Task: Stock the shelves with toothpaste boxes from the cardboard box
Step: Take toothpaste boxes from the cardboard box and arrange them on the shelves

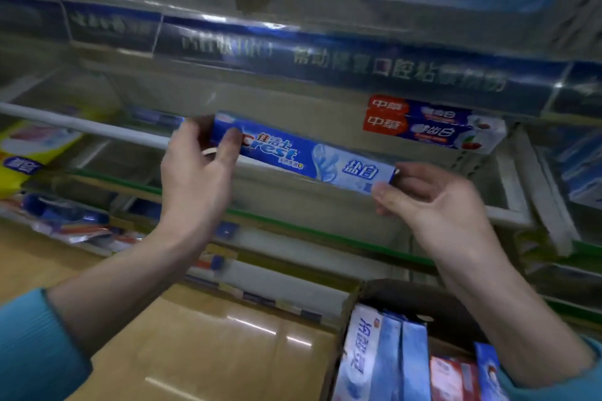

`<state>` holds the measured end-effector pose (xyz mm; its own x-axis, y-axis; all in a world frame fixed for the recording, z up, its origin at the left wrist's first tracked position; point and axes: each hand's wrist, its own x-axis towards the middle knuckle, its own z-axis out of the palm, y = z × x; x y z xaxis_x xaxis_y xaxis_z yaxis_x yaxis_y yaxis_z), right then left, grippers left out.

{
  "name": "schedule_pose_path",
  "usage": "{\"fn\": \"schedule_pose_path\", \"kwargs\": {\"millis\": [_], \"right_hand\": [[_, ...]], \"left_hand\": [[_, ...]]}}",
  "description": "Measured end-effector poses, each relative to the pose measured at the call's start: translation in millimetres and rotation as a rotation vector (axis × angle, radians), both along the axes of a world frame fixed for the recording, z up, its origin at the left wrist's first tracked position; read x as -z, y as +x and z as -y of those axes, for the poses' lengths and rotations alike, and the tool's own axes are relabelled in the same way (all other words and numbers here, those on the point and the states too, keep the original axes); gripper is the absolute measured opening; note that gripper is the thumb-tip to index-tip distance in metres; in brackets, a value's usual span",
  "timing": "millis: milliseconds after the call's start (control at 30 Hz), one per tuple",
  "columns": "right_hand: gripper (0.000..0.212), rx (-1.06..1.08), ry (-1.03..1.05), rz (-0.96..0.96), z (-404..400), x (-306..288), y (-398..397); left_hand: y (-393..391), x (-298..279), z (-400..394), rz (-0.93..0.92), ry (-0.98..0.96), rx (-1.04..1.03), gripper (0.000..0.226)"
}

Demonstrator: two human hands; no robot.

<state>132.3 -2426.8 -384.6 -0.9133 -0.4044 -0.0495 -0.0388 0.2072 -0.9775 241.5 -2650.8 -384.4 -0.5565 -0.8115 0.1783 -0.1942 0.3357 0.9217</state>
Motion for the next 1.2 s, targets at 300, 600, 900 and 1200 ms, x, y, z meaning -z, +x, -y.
{"fn": "schedule_pose_path", "kwargs": {"millis": [300, 600, 900, 1200], "right_hand": [[0.024, 0.171, 0.168, -0.404, 105.5, 14.5, -28.6], [0.040, 0.186, 0.364, -0.426, 175.1, 28.2, -78.4], [0.027, 0.226, 0.322, -0.329, 186.3, 34.1, -105.4], [0.036, 0.199, 0.333, -0.325, 182.5, 37.6, -106.7]], "left_hand": [[-35.7, 31.1, 104.2, 0.033, -0.163, 0.093, 0.036], [-121.1, 28.4, 162.4, 0.009, 0.024, 0.172, 0.039], [-164.1, 40.2, 179.0, 0.086, -0.025, 0.169, 0.044], [-157.6, 48.6, 183.5, 0.155, -0.059, 0.203, 0.053]]}}
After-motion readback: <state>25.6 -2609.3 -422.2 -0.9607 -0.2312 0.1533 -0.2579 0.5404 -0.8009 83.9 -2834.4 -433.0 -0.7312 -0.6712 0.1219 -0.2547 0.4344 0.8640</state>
